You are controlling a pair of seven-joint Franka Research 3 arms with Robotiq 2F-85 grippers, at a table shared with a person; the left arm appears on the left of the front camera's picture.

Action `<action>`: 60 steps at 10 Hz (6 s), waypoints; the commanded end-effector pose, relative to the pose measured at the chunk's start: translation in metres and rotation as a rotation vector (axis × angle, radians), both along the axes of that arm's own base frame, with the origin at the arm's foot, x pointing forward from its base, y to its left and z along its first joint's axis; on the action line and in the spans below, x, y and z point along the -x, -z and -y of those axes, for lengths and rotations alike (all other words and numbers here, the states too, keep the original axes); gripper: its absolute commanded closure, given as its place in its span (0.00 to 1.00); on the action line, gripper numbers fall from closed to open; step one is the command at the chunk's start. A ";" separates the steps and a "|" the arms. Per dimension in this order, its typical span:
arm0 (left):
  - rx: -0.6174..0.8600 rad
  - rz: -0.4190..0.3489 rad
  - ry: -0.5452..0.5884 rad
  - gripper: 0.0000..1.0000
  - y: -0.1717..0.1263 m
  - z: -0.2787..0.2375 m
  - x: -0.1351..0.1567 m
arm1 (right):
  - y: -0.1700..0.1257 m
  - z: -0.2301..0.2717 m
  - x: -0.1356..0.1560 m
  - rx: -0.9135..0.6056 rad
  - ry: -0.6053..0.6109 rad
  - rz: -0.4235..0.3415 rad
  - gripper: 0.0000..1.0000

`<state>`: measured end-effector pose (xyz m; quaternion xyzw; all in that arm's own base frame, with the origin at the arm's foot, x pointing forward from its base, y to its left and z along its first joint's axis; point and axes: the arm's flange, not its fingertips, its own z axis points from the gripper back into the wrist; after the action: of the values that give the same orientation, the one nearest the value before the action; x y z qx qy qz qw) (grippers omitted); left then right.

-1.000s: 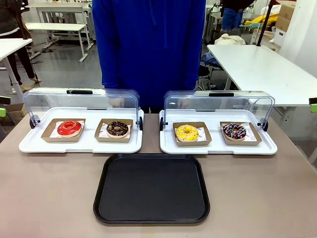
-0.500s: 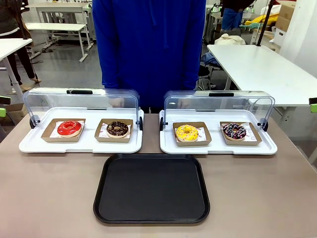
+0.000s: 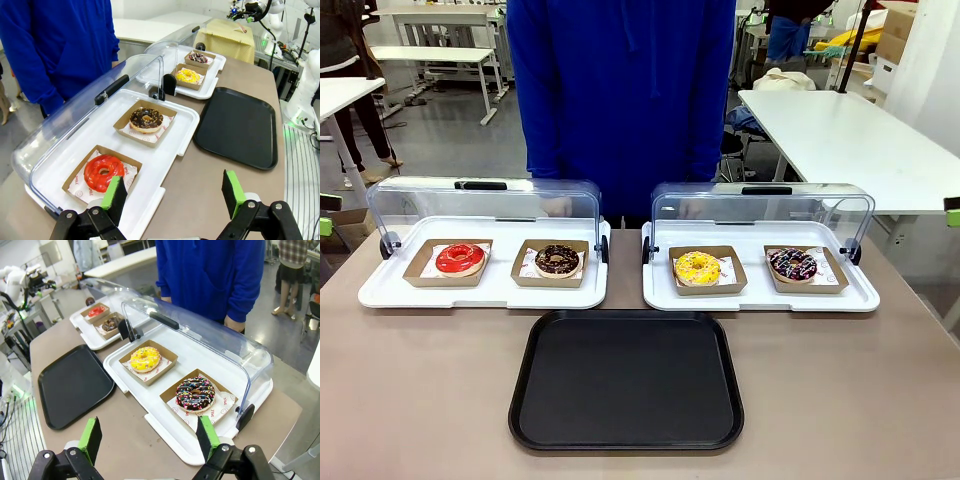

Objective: Move the third donut from the left to the tray.
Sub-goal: Pick up the Paper togo box containing the Donut indicated by the person and place it on the Handle tray.

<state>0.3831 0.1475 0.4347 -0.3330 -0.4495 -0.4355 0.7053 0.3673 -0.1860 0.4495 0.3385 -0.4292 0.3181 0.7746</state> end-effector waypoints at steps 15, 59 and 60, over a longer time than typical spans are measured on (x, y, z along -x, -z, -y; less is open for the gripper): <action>0.007 0.006 0.009 0.00 0.000 -0.001 0.000 | -0.002 0.001 -0.005 -0.013 -0.003 0.039 0.00; 0.007 0.006 0.009 0.00 0.000 -0.001 0.000 | -0.002 0.001 -0.005 -0.013 -0.003 0.039 0.00; 0.007 0.006 0.009 0.00 0.000 -0.001 0.000 | -0.002 0.001 -0.005 -0.013 -0.003 0.039 0.00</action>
<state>0.3831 0.1475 0.4347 -0.3330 -0.4495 -0.4355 0.7053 0.3673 -0.1861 0.4495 0.3382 -0.4294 0.3184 0.7745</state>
